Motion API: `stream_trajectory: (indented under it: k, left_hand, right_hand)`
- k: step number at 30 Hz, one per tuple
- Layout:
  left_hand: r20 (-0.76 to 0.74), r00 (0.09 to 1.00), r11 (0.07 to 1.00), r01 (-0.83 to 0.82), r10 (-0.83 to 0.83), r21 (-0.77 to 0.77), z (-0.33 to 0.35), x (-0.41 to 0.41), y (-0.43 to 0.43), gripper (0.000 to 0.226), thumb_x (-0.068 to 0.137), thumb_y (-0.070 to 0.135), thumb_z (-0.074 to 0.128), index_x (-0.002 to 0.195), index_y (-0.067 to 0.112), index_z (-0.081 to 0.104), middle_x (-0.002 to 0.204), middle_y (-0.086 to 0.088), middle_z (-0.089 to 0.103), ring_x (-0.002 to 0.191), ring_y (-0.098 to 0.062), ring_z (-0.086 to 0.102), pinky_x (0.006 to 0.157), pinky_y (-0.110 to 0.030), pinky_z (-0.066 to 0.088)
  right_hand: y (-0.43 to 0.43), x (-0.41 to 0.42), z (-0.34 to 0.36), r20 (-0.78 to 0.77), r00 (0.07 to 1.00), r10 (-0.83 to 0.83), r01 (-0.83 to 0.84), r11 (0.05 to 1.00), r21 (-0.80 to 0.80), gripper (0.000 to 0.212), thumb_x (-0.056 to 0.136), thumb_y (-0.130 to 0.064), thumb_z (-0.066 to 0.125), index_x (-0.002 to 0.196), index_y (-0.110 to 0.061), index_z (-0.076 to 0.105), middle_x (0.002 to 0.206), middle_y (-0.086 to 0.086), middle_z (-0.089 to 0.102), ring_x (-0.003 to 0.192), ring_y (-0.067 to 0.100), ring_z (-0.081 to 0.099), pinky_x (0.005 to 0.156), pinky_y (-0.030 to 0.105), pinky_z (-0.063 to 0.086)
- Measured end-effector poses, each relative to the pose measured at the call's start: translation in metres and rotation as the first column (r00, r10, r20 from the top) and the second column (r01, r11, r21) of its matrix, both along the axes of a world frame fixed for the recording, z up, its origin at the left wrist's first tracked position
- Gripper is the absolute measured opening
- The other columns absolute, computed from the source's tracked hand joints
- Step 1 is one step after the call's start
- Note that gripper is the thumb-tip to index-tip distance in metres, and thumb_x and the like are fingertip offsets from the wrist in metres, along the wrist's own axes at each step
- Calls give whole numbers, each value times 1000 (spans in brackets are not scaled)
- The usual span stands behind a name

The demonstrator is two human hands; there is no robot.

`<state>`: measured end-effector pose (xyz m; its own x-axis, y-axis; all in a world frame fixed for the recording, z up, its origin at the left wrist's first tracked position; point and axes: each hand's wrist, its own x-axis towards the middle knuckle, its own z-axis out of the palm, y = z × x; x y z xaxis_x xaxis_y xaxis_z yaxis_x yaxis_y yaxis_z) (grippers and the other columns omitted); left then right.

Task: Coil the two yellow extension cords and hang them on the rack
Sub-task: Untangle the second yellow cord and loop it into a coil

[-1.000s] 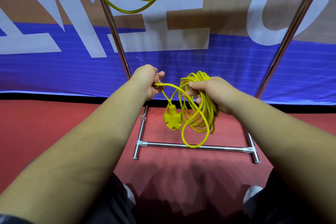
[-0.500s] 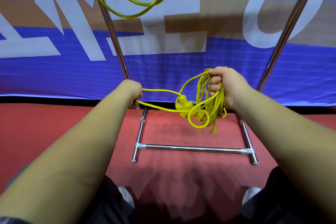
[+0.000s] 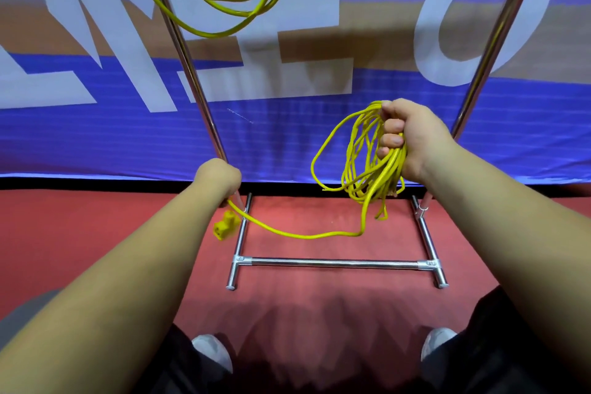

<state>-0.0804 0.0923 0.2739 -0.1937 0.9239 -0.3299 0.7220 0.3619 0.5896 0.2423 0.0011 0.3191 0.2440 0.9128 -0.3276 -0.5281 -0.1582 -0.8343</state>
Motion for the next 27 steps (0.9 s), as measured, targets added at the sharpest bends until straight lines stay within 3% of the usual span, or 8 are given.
stream_trajectory:
  k: [3, 7, 11, 14, 17, 20, 25, 27]
  left_hand:
    - [170, 976, 990, -140, 137, 3, -4, -1, 3, 11, 92, 4, 46, 94, 4, 58, 64, -13, 50, 47, -25, 46, 42, -25, 40]
    - [647, 730, 973, -211, 222, -97, 3, 5, 10, 9, 102, 18, 45, 99, 19, 53, 65, 3, 38, 44, -11, 24, 37, -20, 25]
    - [653, 746, 989, -146, 132, -33, 18, 9, 9, 13, 104, 24, 48, 92, 24, 52, 66, 4, 39, 41, -8, 21, 36, -19, 18]
    - [653, 755, 993, -109, 53, 47, 30, 13, 4, 12, 106, 32, 50, 107, 25, 60, 67, 5, 39, 40, -9, 21, 37, -19, 20]
    - [552, 809, 977, 120, -200, 178, 44, 16, -8, 26, 107, 41, 46, 124, 40, 65, 71, 4, 41, 49, -11, 23, 43, -23, 23]
    - [328, 790, 848, 423, -518, 319, 57, 22, -23, 29, 108, 42, 44, 125, 51, 66, 76, 5, 45, 58, -14, 31, 52, -28, 33]
    - [-222, 526, 454, 837, -821, 305, 77, 42, -43, 25, 108, 40, 50, 125, 49, 66, 103, 32, 67, 98, 4, 60, 93, -25, 48]
    - [-269, 473, 392, 868, -839, 304, 80, 54, -49, 23, 107, 40, 52, 122, 47, 67, 106, 30, 67, 102, 4, 61, 94, -25, 48]
  right_hand:
    - [0, -6, -2, 82, 995, 61, -60, 998, -12, 16, 104, -29, 61, 91, -21, 64, 53, -10, 31, 40, 7, 28, 46, 22, 34]
    - [0, -15, -10, 157, 984, 87, -83, 996, -33, 9, 102, -19, 61, 94, -20, 64, 53, -9, 38, 39, 8, 33, 45, 23, 39]
    - [3, -12, -21, 184, 983, 14, 2, 996, -85, 16, 101, -17, 62, 85, -17, 61, 58, -4, 49, 41, 11, 42, 46, 22, 43]
    - [7, -3, -27, 150, 988, -48, 63, 993, -102, 18, 103, -22, 64, 86, -19, 62, 58, -7, 59, 43, 11, 48, 50, 24, 46]
    - [8, 7, -27, 165, 985, -41, 61, 991, -115, 12, 103, -29, 68, 96, -19, 69, 69, -9, 70, 55, 13, 57, 57, 30, 48]
    - [8, 14, -23, 245, 969, -40, 67, 992, -103, 8, 100, -30, 72, 99, -22, 74, 92, -7, 78, 74, 15, 64, 60, 34, 51]
    - [7, 10, -24, 320, 947, -19, 28, 999, -23, 8, 100, -18, 72, 108, -18, 72, 117, 4, 80, 83, 20, 77, 63, 35, 57]
    - [3, -2, -26, 355, 932, 68, -66, 998, -20, 8, 102, -18, 70, 110, -17, 68, 117, 11, 80, 89, 25, 78, 65, 36, 58]
